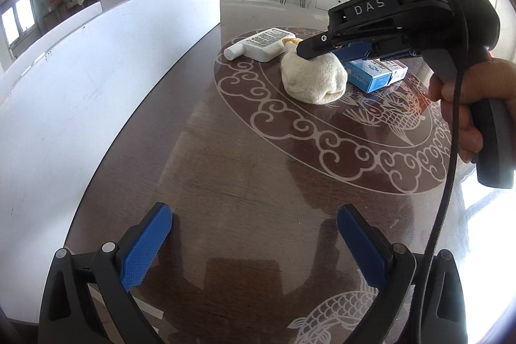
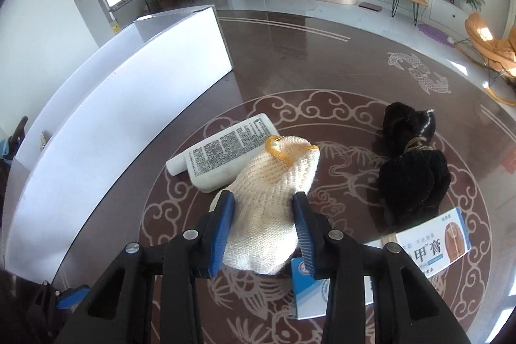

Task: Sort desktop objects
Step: 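Close the right tool on the nail-cream box and lift it, then move the left tool to the cream knitted pouch while the right tool holds the box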

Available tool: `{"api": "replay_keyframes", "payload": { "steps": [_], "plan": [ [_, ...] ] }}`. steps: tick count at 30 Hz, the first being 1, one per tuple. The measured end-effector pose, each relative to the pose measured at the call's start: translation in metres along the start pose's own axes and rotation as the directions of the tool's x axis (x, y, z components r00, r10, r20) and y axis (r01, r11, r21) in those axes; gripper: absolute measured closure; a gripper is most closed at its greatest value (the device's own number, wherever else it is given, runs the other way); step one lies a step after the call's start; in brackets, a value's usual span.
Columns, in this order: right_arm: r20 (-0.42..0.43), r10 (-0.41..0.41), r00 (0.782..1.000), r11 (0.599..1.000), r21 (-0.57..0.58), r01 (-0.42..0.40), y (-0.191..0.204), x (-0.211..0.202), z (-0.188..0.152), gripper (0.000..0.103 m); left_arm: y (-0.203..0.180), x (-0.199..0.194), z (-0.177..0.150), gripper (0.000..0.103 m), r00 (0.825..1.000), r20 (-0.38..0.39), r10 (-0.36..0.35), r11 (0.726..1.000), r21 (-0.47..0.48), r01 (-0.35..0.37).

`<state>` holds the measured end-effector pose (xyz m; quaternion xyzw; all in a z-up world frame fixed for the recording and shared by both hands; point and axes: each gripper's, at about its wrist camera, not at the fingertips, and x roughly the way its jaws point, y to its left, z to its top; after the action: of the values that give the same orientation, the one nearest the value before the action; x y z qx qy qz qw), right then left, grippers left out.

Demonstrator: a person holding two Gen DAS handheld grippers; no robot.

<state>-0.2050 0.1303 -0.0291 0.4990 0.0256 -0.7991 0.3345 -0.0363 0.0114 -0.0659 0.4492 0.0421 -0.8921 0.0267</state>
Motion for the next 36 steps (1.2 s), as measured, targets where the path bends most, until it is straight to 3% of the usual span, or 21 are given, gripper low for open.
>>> {"api": "replay_keyframes", "payload": {
  "steps": [2,4,6,7,8,10,13,15,16,19,22,24,29,36],
  "plan": [
    [-0.065,0.062,0.996,0.998,-0.008,-0.063,0.007,-0.005,-0.013,0.064,0.001,0.000,0.000,0.000,1.000,0.002,-0.004,1.000,-0.005,0.004],
    [-0.037,0.029,0.999,0.999,0.022,-0.028,0.004,-0.021,-0.024,0.056,0.000,0.000,0.000,0.000,1.000,0.000,0.002,1.000,-0.001,-0.002],
    [0.095,-0.069,0.993,0.990,0.131,0.056,-0.014,-0.049,-0.033,0.031,-0.002,0.002,0.000,0.000,1.000,-0.005,0.014,1.000,0.008,-0.014],
    [0.150,-0.163,0.975,0.967,0.219,0.128,-0.026,-0.063,-0.037,0.017,-0.002,0.002,0.000,0.000,1.000,-0.006,0.018,1.000,0.011,-0.017],
    [0.166,-0.242,0.956,0.934,0.308,0.183,-0.040,-0.071,-0.041,0.013,-0.002,0.002,0.000,0.000,1.000,-0.006,0.018,1.000,0.010,-0.018],
    [0.101,-0.286,0.953,0.871,0.442,0.215,-0.067,-0.070,-0.044,0.013,-0.001,0.001,0.000,0.000,1.000,-0.004,0.015,1.000,0.007,-0.015],
    [0.030,-0.246,0.969,0.809,0.557,0.188,-0.096,-0.054,-0.040,0.014,-0.001,0.002,-0.001,0.000,1.000,-0.003,0.013,1.000,0.006,-0.013],
    [0.001,-0.256,0.967,0.769,0.606,0.203,-0.102,-0.043,-0.036,0.014,-0.001,0.001,-0.001,0.000,1.000,-0.004,0.014,1.000,0.007,-0.014],
    [0.019,-0.291,0.957,0.760,0.612,0.219,-0.101,-0.043,-0.032,0.013,-0.001,0.001,-0.001,0.000,1.000,-0.003,0.014,1.000,0.007,-0.014],
    [0.008,-0.302,0.953,0.772,0.589,0.240,-0.093,-0.028,-0.016,0.013,-0.001,0.001,-0.001,0.000,1.000,-0.003,0.013,1.000,0.007,-0.013],
    [-0.060,-0.381,0.923,0.794,0.490,0.360,-0.076,-0.012,-0.002,0.003,-0.002,0.000,-0.002,0.000,1.000,-0.004,0.014,1.000,0.008,-0.014],
    [-0.070,-0.419,0.905,0.805,0.434,0.406,-0.069,-0.009,-0.001,0.005,-0.002,-0.001,-0.002,0.000,1.000,-0.003,0.012,1.000,0.007,-0.012],
    [-0.013,-0.457,0.889,0.821,0.377,0.428,-0.073,-0.025,-0.015,0.054,-0.001,-0.001,-0.002,0.000,1.000,-0.003,0.011,1.000,0.007,-0.011],
    [0.000,-0.449,0.893,0.864,0.254,0.435,-0.061,-0.045,-0.060,0.057,-0.001,-0.001,-0.003,0.000,1.000,-0.002,0.010,1.000,0.006,-0.010]
  ]
}}
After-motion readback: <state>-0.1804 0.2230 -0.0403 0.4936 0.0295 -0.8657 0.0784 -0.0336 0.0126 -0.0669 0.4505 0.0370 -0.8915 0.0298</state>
